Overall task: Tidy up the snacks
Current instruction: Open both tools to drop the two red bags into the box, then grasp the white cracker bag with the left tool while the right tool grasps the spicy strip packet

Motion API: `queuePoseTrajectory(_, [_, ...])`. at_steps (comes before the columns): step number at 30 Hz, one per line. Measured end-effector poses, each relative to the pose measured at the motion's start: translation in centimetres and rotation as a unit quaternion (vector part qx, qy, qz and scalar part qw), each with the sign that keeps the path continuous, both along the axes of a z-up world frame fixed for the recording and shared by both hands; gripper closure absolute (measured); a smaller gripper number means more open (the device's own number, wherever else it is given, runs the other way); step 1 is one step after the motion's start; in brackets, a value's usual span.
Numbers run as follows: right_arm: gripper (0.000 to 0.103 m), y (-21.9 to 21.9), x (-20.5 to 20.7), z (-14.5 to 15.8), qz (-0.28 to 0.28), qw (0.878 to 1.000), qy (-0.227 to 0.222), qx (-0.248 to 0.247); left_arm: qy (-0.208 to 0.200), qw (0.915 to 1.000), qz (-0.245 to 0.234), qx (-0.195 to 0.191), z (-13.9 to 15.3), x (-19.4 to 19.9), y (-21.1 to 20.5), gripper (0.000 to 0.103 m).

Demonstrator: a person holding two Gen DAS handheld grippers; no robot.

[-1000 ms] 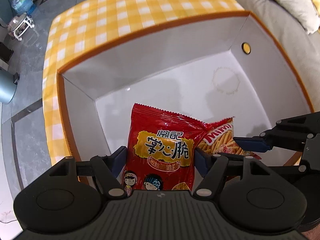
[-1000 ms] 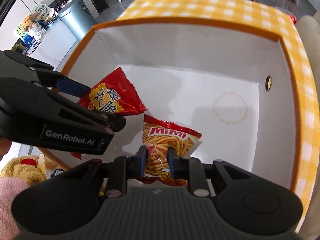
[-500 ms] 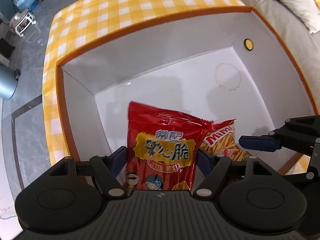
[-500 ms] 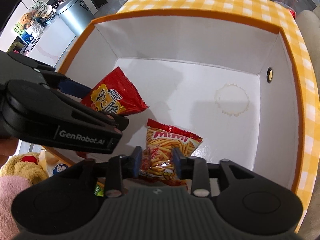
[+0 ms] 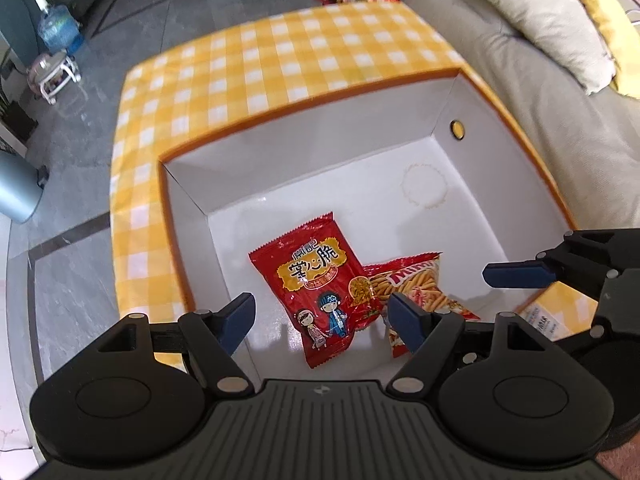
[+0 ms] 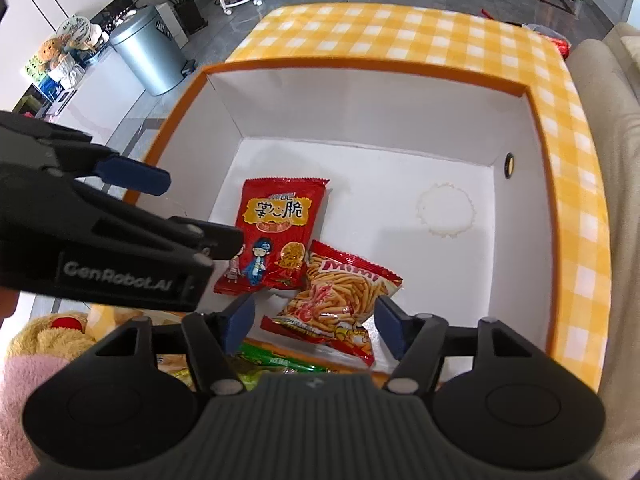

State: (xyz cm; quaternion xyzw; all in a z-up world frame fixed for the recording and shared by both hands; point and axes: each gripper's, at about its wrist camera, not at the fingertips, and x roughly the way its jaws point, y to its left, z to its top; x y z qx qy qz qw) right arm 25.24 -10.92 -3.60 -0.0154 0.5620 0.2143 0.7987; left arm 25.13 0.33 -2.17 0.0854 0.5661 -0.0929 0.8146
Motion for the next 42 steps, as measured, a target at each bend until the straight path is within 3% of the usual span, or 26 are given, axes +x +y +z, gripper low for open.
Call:
queuePoseTrajectory(12, [0.034, -1.2, -6.0, 5.1, -0.035, 0.994, -0.099, -0.022, -0.104, 0.9941, 0.015, -0.026, 5.6, -6.8, 0.9, 0.015])
queuePoseTrajectory(24, [0.034, -3.2, -15.1, 6.9, -0.089, 0.982, -0.165, -0.004, -0.177, 0.983, 0.042, -0.027, 6.6, -15.0, 1.7, 0.015])
queuePoseTrajectory(28, [0.034, -3.5, -18.2, 6.5, -0.088, 0.981, -0.172, 0.0, -0.177, 0.9824, 0.046, -0.037, 5.8, -17.1, 1.6, 0.015])
queuePoseTrajectory(33, [0.034, -4.1, -21.0, 5.2, -0.102, 0.983, -0.155, -0.014, -0.143, 0.9848, 0.058, -0.08, 3.8, -19.4, 1.2, 0.015])
queuePoseTrajectory(42, [0.034, -5.9, -23.5, 1.2, -0.109, 0.986, -0.114, -0.053, -0.091, 0.9909, 0.051, -0.086, -0.1, -21.3, -0.7, 0.016])
